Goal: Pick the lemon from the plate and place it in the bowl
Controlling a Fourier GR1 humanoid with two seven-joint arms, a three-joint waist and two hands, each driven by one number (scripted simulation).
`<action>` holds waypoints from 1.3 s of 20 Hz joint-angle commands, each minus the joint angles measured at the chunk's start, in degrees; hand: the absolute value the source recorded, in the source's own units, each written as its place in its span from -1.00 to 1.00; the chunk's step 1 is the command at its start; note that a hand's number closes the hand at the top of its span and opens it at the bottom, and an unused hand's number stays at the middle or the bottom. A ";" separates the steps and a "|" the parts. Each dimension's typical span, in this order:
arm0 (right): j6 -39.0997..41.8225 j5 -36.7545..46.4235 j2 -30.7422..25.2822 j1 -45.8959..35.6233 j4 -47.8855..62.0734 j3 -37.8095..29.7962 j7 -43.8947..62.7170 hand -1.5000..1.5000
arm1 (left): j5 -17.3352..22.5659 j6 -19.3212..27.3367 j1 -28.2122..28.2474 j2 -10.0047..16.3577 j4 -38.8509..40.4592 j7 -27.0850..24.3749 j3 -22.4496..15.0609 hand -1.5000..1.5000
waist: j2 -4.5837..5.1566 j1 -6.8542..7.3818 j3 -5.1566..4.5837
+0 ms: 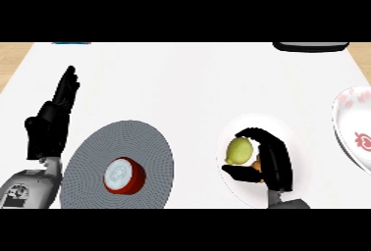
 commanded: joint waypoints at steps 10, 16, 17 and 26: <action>5.40 6.05 -1.60 8.72 0.64 16.60 0.16 1.00 | -0.21 -3.39 0.39 0.67 0.68 -1.38 4.15 0.00 | 0.20 -0.52 0.16; 17.27 13.02 -8.26 17.05 -4.46 29.49 1.77 1.00 | -0.65 -2.48 1.20 -1.00 0.59 -0.32 2.96 0.00 | -0.10 -0.97 0.02; 18.50 13.05 -8.29 18.93 -8.91 31.08 3.00 1.00 | -1.34 -1.81 1.03 -1.29 1.67 -1.01 2.96 0.00 | -0.08 -1.79 0.02; 17.19 10.80 -14.83 38.19 -51.90 36.99 12.42 1.00 | 0.33 -3.59 1.94 0.07 2.06 -2.79 5.34 0.00 | 0.09 -1.61 0.30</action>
